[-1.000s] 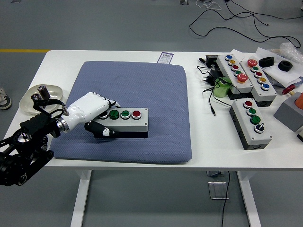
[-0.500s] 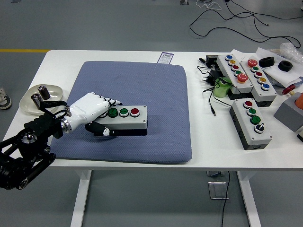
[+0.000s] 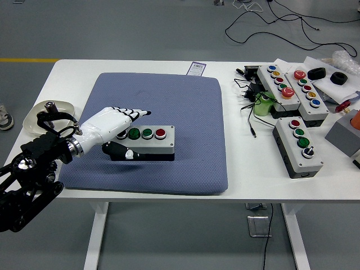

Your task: Pick up the button,place it on the desk,press the button,press the button

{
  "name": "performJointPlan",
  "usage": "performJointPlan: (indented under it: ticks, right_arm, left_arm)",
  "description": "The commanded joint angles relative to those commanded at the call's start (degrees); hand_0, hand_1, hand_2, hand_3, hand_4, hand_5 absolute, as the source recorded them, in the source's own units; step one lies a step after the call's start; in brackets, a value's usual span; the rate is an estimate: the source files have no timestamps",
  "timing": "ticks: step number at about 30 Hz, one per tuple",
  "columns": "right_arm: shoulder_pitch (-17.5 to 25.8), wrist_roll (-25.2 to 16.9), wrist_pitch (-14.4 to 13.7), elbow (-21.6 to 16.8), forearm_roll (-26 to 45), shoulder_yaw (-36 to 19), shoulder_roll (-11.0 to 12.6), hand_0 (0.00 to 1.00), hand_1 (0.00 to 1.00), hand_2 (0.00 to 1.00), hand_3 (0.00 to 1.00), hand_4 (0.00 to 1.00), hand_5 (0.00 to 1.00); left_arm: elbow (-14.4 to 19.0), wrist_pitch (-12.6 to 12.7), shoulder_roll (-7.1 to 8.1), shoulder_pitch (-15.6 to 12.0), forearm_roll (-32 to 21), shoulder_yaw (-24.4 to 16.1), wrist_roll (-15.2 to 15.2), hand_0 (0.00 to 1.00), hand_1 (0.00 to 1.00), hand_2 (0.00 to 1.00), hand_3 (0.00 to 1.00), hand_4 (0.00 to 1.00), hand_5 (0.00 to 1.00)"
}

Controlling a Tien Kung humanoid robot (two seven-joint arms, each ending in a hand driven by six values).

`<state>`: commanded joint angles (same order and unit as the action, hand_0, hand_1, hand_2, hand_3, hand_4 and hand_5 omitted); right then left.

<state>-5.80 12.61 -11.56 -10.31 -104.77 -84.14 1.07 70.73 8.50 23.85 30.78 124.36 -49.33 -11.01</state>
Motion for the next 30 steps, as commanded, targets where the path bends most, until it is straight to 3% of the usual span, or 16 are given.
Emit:
performJointPlan:
  ticks: [1,2,7,8,10,13,14,16,23,30]
  right_arm:
    - [0.0,0.0,0.0,0.0,-0.1,-0.1,0.0,0.673,0.658,0.674,0.624,0.310,0.173]
    - [0.0,0.0,0.0,0.0,-0.2,-0.2,0.0,0.673,0.658,0.674,0.624,0.310,0.173]
    - [0.0,0.0,0.1,0.0,-0.6,-0.5,0.0,0.673,0.658,0.674,0.624,0.310,0.173]
    - [0.0,0.0,0.0,0.0,-0.6,-0.5,0.0,0.673,0.658,0.674,0.624,0.310,0.173]
    - [0.0,0.0,0.0,0.0,-0.5,-0.5,0.0,0.673,0.658,0.674,0.624,0.310,0.173]
    - [0.0,0.0,0.0,0.0,-0.3,-0.2,0.0,0.673,0.658,0.674,0.624,0.310,0.173]
    - [-0.1,0.0,0.0,0.0,-0.3,-0.1,0.0,0.673,0.658,0.674,0.624,0.310,0.173]
    - [-0.1,-0.1,0.0,0.0,-0.1,0.0,0.0,0.673,0.658,0.674,0.624,0.310,0.173]
    - [-0.2,-0.1,0.0,0.0,-0.2,0.1,0.1,0.673,0.658,0.674,0.624,0.310,0.173]
    - [-0.3,-0.1,0.0,0.0,-0.4,0.0,0.0,0.673,0.658,0.674,0.624,0.310,0.173]
  left_arm:
    - [1.7,1.8,0.08,-0.4,-1.0,-0.4,0.6,0.842,0.907,0.998,0.987,0.998,0.662]
    - [2.7,3.1,0.08,-0.6,-1.5,-0.5,1.3,0.621,0.615,0.639,0.735,0.896,0.904]
    - [8.1,13.4,-0.27,-1.2,-2.4,0.0,5.5,0.621,0.615,0.639,0.735,0.896,0.904]
    - [8.9,14.8,-0.32,-1.1,-2.2,0.3,6.7,0.140,0.109,0.185,0.579,0.715,0.998]
    - [9.9,15.2,-0.40,-1.1,-2.5,0.7,8.5,0.140,0.109,0.185,0.579,0.715,0.998]
    - [10.6,13.5,-0.54,-0.7,-2.1,1.6,12.0,0.140,0.109,0.185,0.579,0.715,0.998]
    - [10.6,12.6,-0.59,-0.7,-2.1,1.7,12.8,0.002,0.002,0.024,0.558,0.690,0.998]
    - [10.4,11.7,-0.70,-0.6,-2.9,2.2,13.8,0.002,0.002,0.024,0.558,0.690,0.998]
    - [9.1,4.7,-0.89,-0.9,-4.7,4.2,16.1,0.002,0.002,0.002,0.564,0.683,0.998]
    - [7.9,0.8,-1.05,-1.1,-5.0,5.2,17.6,0.002,0.002,0.002,0.577,0.675,0.998]
